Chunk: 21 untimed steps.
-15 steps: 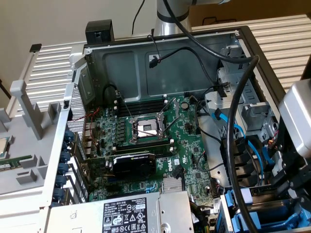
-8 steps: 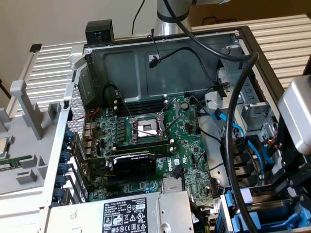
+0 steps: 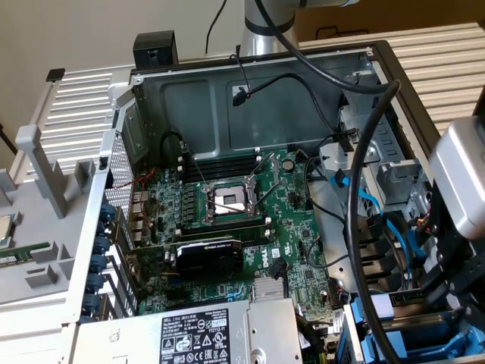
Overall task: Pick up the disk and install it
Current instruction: 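Insert the first disk wire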
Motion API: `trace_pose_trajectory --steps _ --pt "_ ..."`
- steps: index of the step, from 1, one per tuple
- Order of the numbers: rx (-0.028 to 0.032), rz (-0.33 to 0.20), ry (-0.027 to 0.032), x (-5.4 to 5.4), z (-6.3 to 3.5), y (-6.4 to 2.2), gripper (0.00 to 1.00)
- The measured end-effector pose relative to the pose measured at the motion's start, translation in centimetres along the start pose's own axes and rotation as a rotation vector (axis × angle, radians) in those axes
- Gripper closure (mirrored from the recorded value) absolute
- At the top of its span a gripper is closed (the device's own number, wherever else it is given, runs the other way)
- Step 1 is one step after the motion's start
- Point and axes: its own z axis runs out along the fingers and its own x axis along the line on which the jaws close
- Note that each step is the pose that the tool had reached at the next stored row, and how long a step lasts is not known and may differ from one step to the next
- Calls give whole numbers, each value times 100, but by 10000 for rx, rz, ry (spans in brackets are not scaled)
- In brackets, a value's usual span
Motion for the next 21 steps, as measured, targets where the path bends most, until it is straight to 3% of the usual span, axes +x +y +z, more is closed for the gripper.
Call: trace_pose_trajectory --steps 2,14,18,21 --pt "-2 9 39 -4 1 2 83" --pt "0 80 130 -36 9 13 83" --pt "-4 115 194 -46 11 12 83" --pt "-14 136 284 -58 14 11 83"
